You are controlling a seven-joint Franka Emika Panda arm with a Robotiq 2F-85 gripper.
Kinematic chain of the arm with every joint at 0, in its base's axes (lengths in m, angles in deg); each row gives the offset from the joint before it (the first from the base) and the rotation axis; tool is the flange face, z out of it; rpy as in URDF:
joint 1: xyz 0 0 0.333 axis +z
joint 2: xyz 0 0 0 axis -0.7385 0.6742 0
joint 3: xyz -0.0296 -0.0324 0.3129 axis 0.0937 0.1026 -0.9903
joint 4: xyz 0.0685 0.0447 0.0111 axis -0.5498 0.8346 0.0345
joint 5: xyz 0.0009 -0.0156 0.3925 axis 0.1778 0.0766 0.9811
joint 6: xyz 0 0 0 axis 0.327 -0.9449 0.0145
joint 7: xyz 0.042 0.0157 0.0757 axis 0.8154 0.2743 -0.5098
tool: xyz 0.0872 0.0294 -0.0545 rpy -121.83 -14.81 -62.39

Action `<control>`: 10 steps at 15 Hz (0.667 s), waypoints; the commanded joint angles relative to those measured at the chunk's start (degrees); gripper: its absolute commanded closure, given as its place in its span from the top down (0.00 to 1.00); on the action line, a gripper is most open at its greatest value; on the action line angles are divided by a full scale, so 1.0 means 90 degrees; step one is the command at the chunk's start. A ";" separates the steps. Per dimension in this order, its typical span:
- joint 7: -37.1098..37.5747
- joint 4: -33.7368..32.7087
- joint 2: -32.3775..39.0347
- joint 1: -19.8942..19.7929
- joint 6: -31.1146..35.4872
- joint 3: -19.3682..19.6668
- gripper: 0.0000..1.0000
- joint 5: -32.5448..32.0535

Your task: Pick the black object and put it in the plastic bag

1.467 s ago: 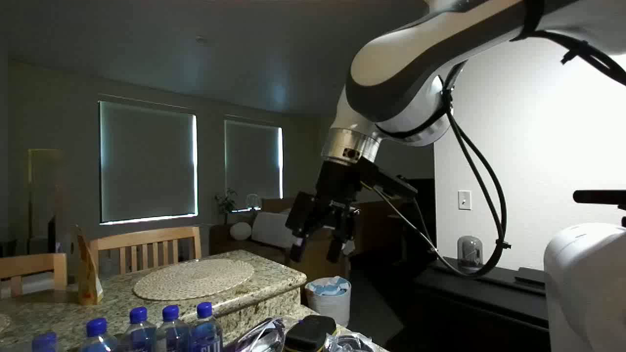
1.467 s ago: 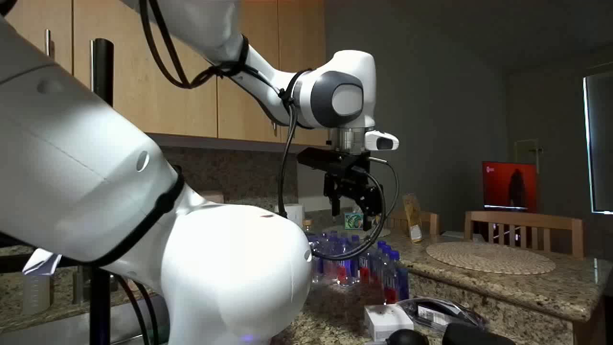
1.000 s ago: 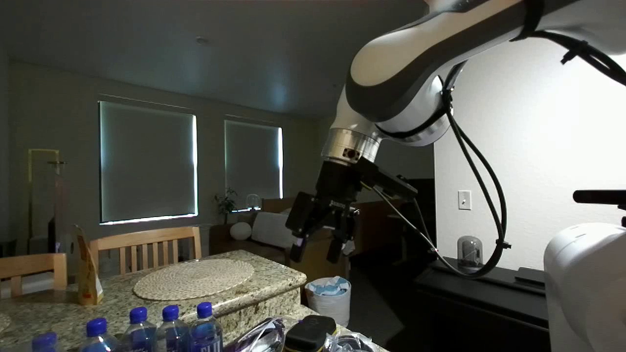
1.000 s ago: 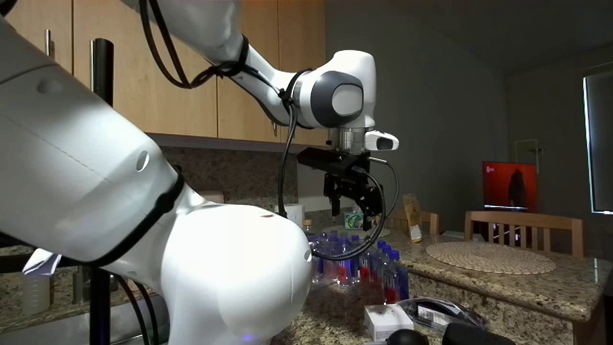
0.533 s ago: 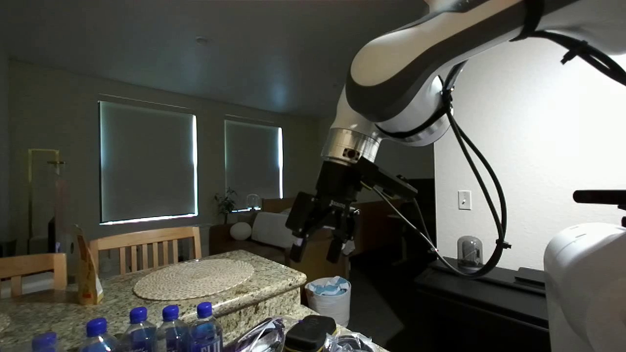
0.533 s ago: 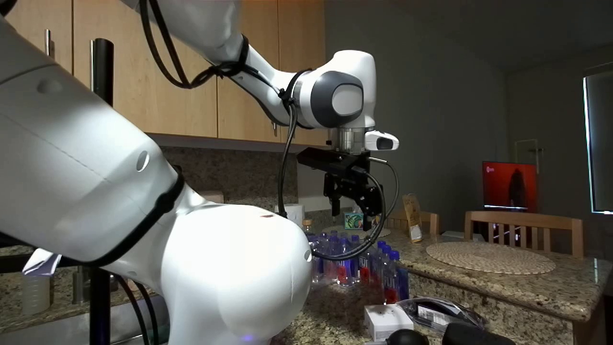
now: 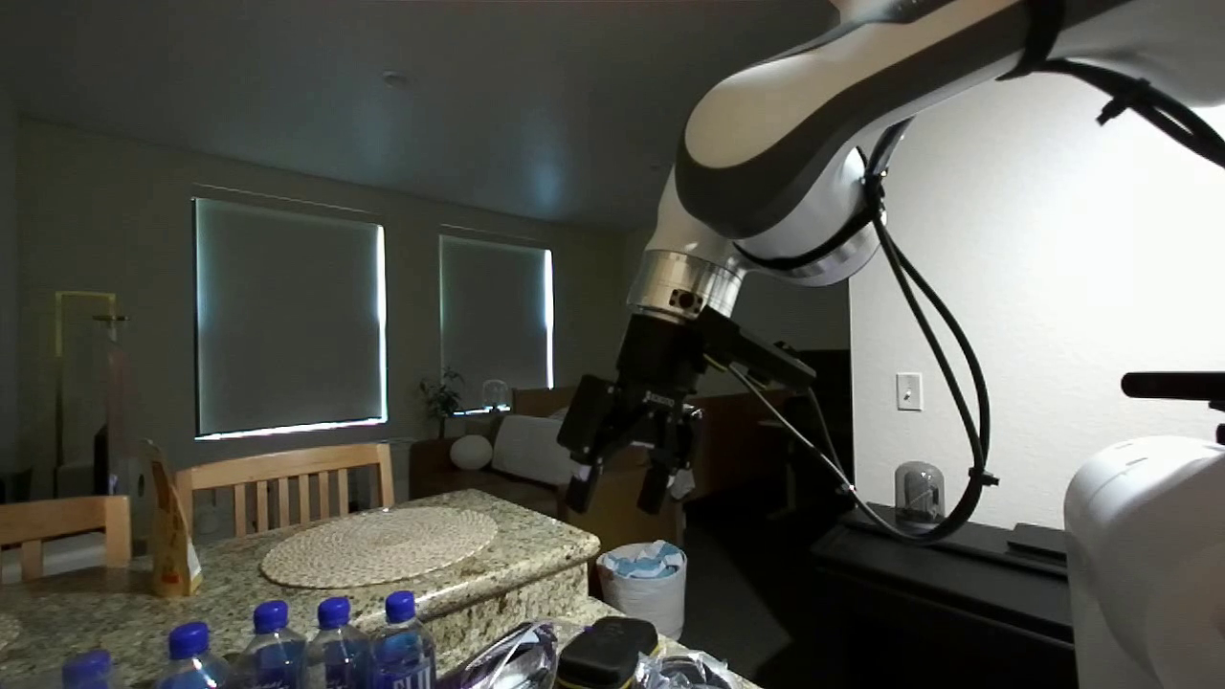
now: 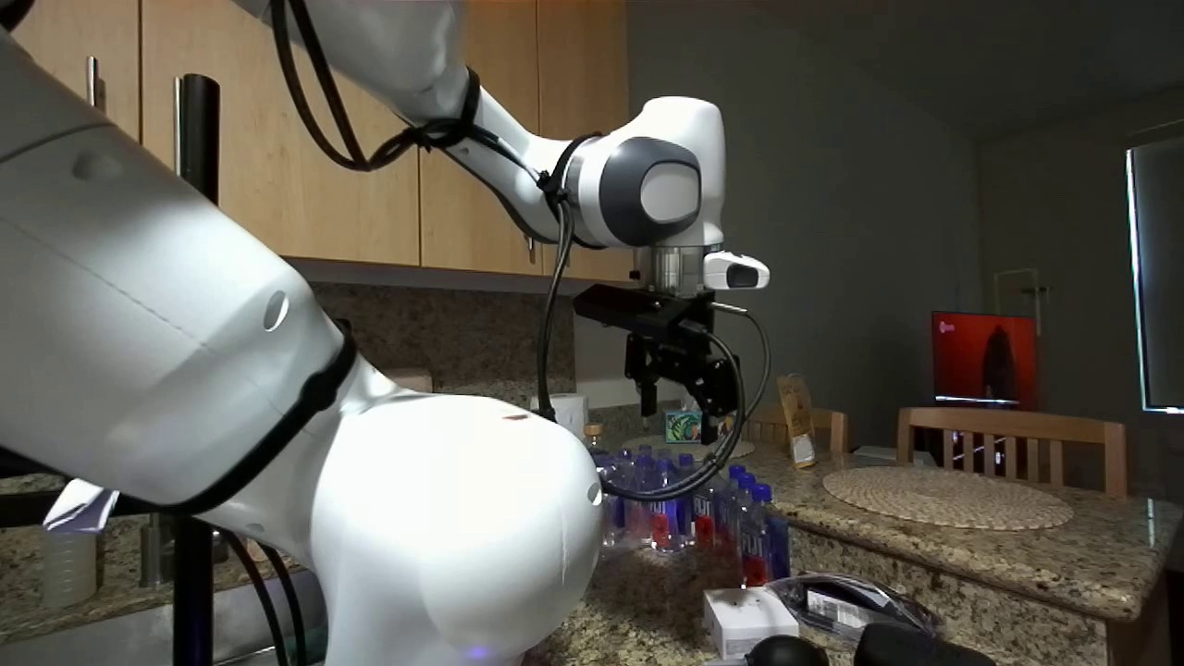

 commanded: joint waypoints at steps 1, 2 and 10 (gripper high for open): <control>0.0201 -0.0136 0.0253 -0.0223 0.0341 -0.0254 1.00 -0.0101; 0.0142 -0.0160 0.0324 -0.0324 0.0501 -0.0250 1.00 -0.0226; -0.0090 -0.0671 0.2045 -0.0926 0.1880 -0.0056 1.00 -0.1213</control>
